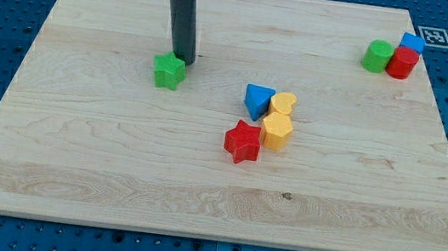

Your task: Place the green star horizontal to the hexagon

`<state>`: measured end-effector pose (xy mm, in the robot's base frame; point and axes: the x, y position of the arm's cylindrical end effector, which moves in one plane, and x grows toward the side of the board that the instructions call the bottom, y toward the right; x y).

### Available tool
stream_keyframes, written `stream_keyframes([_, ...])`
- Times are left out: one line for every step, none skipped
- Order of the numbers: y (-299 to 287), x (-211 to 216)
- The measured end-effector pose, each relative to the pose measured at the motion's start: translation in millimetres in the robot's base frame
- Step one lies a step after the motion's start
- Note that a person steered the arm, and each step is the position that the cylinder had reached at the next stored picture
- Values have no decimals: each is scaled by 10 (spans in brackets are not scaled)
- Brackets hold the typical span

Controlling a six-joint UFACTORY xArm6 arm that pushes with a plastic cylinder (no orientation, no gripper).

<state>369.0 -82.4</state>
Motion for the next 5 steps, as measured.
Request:
stream_keyframes([-238, -18])
stream_keyframes([-383, 14])
stream_keyframes([-312, 382])
stream_keyframes([-215, 640])
stream_keyframes([-247, 547])
